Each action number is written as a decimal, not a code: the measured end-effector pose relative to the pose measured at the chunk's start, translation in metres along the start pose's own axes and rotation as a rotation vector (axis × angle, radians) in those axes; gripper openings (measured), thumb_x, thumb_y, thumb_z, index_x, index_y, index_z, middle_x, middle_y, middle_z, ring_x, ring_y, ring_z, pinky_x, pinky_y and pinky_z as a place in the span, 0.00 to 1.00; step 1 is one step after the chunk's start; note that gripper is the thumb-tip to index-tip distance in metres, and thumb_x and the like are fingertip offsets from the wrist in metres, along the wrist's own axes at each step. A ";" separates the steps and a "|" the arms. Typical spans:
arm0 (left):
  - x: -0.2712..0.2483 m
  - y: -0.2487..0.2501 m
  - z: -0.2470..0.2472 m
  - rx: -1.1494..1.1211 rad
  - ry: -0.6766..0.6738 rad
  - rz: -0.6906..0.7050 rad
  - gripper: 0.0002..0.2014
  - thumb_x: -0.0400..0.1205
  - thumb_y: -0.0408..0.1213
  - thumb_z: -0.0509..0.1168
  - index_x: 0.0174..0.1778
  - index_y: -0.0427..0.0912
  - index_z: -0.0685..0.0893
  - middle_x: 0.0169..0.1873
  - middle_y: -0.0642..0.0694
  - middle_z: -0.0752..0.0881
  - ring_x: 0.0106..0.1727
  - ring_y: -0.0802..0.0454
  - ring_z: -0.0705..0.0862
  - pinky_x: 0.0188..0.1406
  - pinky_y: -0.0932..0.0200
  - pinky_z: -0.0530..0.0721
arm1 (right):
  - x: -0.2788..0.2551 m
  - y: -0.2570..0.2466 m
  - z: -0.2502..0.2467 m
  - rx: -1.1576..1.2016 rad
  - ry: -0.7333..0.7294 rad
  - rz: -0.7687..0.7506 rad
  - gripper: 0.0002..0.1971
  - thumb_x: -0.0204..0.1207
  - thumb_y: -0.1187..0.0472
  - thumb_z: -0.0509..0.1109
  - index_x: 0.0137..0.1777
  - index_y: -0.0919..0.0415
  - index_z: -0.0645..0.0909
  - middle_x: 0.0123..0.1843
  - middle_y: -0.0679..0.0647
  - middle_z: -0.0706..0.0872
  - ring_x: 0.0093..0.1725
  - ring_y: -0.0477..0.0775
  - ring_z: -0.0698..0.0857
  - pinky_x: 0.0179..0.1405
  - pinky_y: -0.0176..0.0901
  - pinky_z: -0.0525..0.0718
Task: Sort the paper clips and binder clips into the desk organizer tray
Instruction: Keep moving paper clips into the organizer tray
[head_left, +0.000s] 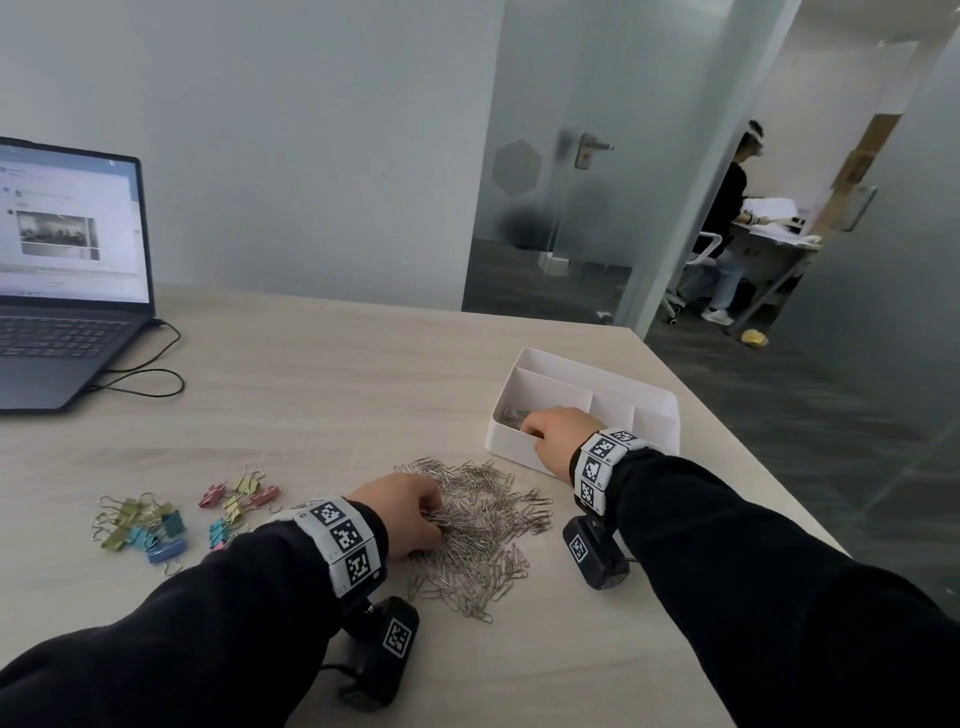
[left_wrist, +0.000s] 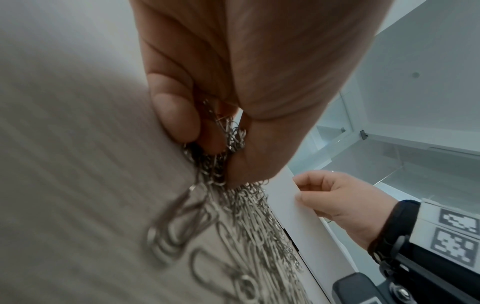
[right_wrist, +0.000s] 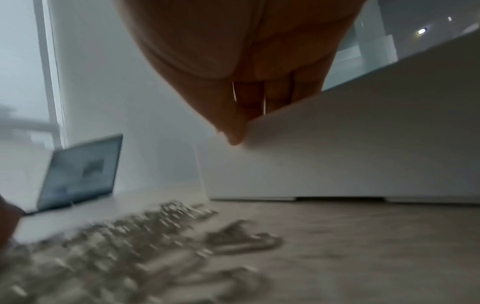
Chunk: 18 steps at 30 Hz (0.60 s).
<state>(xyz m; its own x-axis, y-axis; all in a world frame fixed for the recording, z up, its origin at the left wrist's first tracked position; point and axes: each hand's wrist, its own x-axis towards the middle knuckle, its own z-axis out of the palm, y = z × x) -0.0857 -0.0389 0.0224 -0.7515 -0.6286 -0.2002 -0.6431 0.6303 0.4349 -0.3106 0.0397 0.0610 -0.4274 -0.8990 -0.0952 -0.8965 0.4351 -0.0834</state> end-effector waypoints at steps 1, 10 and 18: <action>0.000 0.000 0.000 0.002 -0.001 0.000 0.13 0.74 0.42 0.71 0.55 0.51 0.84 0.45 0.54 0.81 0.47 0.52 0.81 0.43 0.62 0.76 | -0.003 0.000 0.000 0.083 0.060 -0.007 0.15 0.78 0.64 0.62 0.59 0.50 0.84 0.59 0.52 0.84 0.58 0.56 0.83 0.58 0.45 0.80; 0.001 0.001 -0.001 -0.051 0.007 0.002 0.08 0.70 0.48 0.73 0.43 0.58 0.83 0.43 0.58 0.85 0.46 0.55 0.85 0.46 0.59 0.84 | -0.050 -0.002 0.023 1.210 0.289 0.265 0.12 0.82 0.54 0.65 0.50 0.62 0.86 0.39 0.52 0.86 0.29 0.49 0.79 0.26 0.33 0.73; -0.003 0.006 -0.012 -0.069 0.124 0.054 0.09 0.70 0.52 0.73 0.44 0.60 0.83 0.49 0.57 0.81 0.48 0.58 0.82 0.49 0.61 0.81 | -0.059 0.000 0.060 1.156 0.294 0.222 0.06 0.78 0.57 0.72 0.45 0.58 0.86 0.37 0.50 0.86 0.31 0.47 0.80 0.29 0.37 0.80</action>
<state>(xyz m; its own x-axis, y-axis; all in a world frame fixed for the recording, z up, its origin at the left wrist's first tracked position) -0.0857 -0.0390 0.0365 -0.7580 -0.6489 -0.0669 -0.5874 0.6344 0.5024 -0.2780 0.0961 0.0072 -0.7034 -0.7108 -0.0031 -0.2316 0.2333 -0.9444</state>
